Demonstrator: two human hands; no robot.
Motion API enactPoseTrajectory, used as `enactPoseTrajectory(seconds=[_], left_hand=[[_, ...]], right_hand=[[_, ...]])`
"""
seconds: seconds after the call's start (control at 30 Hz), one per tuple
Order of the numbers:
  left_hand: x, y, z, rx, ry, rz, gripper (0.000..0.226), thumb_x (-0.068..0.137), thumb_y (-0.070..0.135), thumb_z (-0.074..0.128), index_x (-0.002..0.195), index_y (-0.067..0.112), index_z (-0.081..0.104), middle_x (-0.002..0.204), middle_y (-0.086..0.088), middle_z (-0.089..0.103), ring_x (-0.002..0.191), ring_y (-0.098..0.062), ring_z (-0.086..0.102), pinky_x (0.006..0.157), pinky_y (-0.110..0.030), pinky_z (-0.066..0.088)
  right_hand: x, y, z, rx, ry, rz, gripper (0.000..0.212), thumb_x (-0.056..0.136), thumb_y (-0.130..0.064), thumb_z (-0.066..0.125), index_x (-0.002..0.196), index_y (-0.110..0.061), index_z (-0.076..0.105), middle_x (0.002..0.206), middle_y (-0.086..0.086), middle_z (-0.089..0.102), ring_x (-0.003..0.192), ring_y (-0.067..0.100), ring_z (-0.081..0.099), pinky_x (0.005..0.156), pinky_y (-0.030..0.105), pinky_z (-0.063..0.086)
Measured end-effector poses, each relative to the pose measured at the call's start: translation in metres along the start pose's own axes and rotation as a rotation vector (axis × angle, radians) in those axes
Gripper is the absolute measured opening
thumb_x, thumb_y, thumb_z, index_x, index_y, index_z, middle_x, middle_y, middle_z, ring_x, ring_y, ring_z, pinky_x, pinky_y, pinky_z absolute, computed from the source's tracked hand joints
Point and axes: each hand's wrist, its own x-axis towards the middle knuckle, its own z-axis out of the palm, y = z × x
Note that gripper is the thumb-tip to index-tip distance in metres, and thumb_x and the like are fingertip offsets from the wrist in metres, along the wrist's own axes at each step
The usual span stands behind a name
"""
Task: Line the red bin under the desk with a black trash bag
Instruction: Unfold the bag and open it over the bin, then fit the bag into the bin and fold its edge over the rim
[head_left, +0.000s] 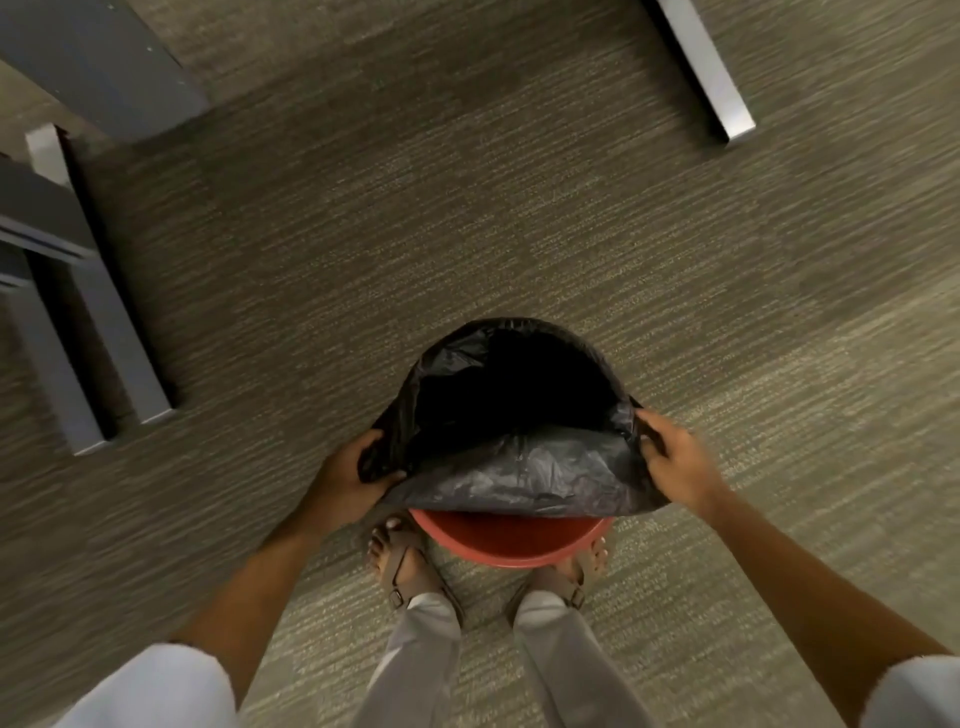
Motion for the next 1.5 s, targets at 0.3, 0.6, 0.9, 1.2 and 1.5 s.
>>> enactPoseTrajectory(seconds=[0.3, 0.6, 0.9, 1.2, 1.5], left_hand=[[-0.032, -0.02, 0.03, -0.301, 0.029, -0.409, 0.065, 0.069, -0.024, 0.057, 0.109, 0.027, 0.057, 0.105, -0.007, 0.064, 0.096, -0.027, 0.065, 0.065, -0.042, 0.062], [-0.021, -0.018, 0.051, 0.026, 0.274, -0.458, 0.026, 0.075, -0.013, 0.053, 0.079, 0.011, 0.062, 0.067, -0.006, 0.065, 0.062, -0.023, 0.063, 0.046, -0.022, 0.047], [-0.001, -0.016, 0.065, -0.343, 0.522, -0.693, 0.021, 0.084, 0.001, 0.052, 0.091, 0.001, 0.073, 0.065, -0.014, 0.064, 0.044, -0.024, 0.057, 0.035, -0.02, 0.038], [-0.003, 0.01, 0.066, -0.773, 0.356, -0.566, 0.032, 0.086, 0.047, 0.061, 0.092, 0.017, 0.07, 0.091, -0.004, 0.075, 0.088, -0.026, 0.069, 0.081, -0.041, 0.055], [-0.006, 0.013, 0.076, -0.554, 0.423, -0.549, 0.015, 0.074, 0.003, 0.063, 0.083, 0.014, 0.063, 0.079, -0.009, 0.069, 0.068, -0.025, 0.065, 0.049, -0.026, 0.047]], right_hand=[[-0.071, 0.016, 0.057, 0.399, -0.075, 0.377, 0.066, 0.075, 0.02, 0.065, 0.125, -0.022, 0.052, 0.099, 0.007, 0.071, 0.084, 0.022, 0.074, 0.058, 0.032, 0.061], [-0.06, 0.015, 0.077, 0.166, 0.129, 0.478, 0.02, 0.087, 0.005, 0.06, 0.083, -0.013, 0.067, 0.074, 0.005, 0.069, 0.072, 0.023, 0.065, 0.059, 0.027, 0.052], [-0.034, 0.007, 0.073, 0.621, 0.109, 0.712, 0.032, 0.09, 0.017, 0.048, 0.087, -0.005, 0.071, 0.067, 0.008, 0.068, 0.046, 0.015, 0.061, 0.036, 0.02, 0.045], [-0.063, -0.01, 0.057, 1.226, 0.135, 0.529, 0.039, 0.093, -0.045, 0.056, 0.111, -0.013, 0.068, 0.104, 0.006, 0.077, 0.093, 0.023, 0.074, 0.082, 0.039, 0.06], [-0.058, -0.029, 0.08, 0.315, 0.282, 0.585, 0.05, 0.071, -0.013, 0.086, 0.115, -0.005, 0.065, 0.09, 0.003, 0.062, 0.078, 0.02, 0.06, 0.046, 0.006, 0.038]])
